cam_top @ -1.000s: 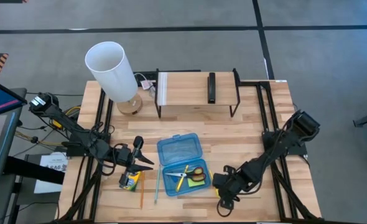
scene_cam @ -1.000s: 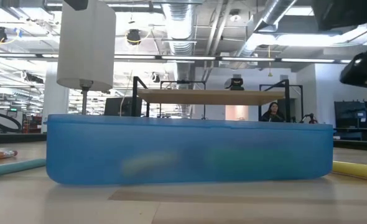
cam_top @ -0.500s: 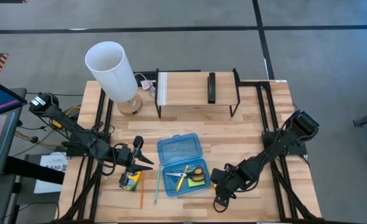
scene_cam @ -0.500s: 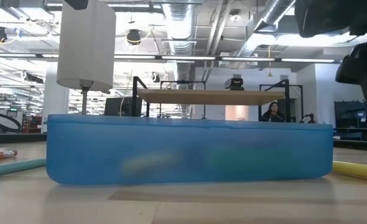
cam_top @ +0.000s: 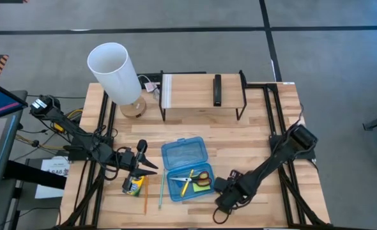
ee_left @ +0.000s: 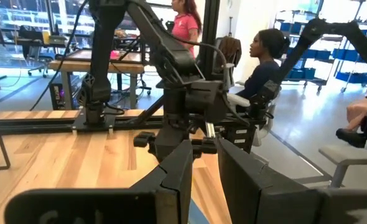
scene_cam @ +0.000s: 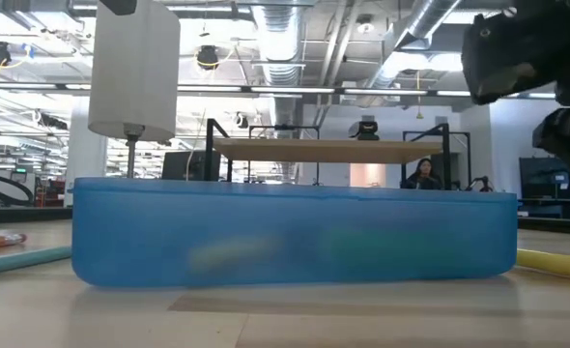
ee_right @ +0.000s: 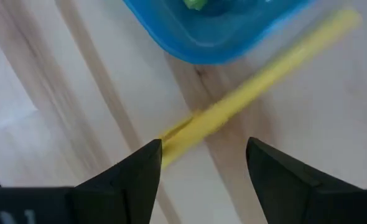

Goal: Pack school essentials
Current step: Put the yellow pen into the blue supply box

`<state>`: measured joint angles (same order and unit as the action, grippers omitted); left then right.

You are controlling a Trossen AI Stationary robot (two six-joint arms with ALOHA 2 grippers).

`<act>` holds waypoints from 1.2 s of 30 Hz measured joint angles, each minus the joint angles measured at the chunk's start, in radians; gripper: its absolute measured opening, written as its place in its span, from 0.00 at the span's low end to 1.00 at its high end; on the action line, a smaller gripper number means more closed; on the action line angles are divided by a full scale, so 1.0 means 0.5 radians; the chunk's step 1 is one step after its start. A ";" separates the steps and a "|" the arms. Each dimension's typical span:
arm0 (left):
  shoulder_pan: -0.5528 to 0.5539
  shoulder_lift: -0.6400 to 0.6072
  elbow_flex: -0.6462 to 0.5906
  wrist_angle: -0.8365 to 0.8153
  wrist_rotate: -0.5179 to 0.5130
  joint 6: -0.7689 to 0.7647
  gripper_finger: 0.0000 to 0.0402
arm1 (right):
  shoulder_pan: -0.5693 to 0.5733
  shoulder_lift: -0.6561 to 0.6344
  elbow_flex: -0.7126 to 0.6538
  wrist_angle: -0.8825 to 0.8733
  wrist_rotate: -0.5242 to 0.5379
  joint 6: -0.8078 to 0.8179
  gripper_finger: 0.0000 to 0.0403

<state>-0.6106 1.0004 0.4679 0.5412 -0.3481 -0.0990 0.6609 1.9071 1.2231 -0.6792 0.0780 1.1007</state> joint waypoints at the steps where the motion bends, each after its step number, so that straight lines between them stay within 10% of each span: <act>1: 0.000 0.000 0.000 0.000 0.000 -0.001 0.16 | 0.000 0.017 0.023 -0.008 0.000 0.007 0.63; 36: 0.000 0.000 0.000 -0.011 0.000 -0.002 0.16 | -0.044 0.041 0.037 -0.515 -0.115 0.102 0.38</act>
<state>-0.6106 1.0004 0.4679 0.5358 -0.3481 -0.1001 0.6388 1.9278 1.2415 -0.9369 0.0204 1.1515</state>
